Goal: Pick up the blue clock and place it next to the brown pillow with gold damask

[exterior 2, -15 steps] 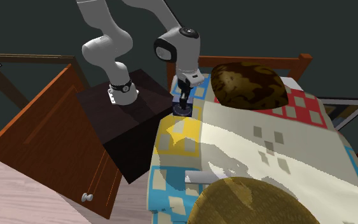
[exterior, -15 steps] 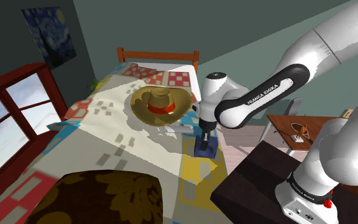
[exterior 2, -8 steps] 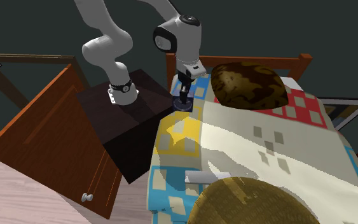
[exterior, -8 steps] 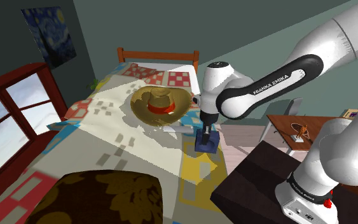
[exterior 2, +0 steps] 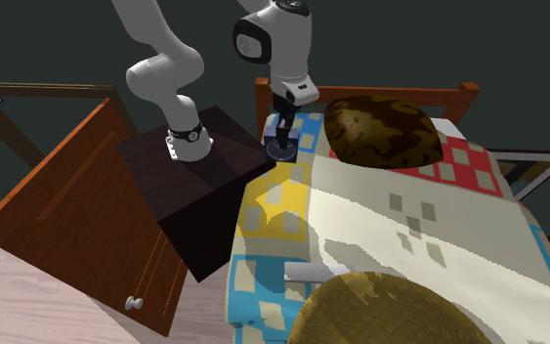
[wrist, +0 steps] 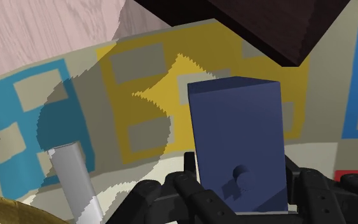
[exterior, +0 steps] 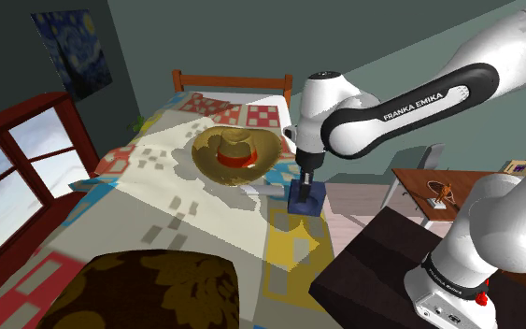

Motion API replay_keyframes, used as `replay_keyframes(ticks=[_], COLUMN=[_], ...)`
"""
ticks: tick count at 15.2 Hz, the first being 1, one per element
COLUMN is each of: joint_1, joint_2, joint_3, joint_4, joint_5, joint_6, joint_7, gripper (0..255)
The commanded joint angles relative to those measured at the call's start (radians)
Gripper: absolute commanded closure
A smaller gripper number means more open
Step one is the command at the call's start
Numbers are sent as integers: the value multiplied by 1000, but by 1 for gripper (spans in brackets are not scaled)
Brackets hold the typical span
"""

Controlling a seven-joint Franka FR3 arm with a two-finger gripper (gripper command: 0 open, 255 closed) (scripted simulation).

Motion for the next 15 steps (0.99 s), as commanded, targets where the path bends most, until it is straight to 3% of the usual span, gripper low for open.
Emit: replay_keyframes(ticks=[1, 11, 15], joint_1=[0, 1, 12], joint_2=[-15, -73, 70], joint_3=[-2, -11, 35], joint_4=[14, 93, 231], joint_5=[1, 3, -12], joint_6=[-29, -166, -161], joint_7=[-2, -6, 65], gripper=[255, 255, 255])
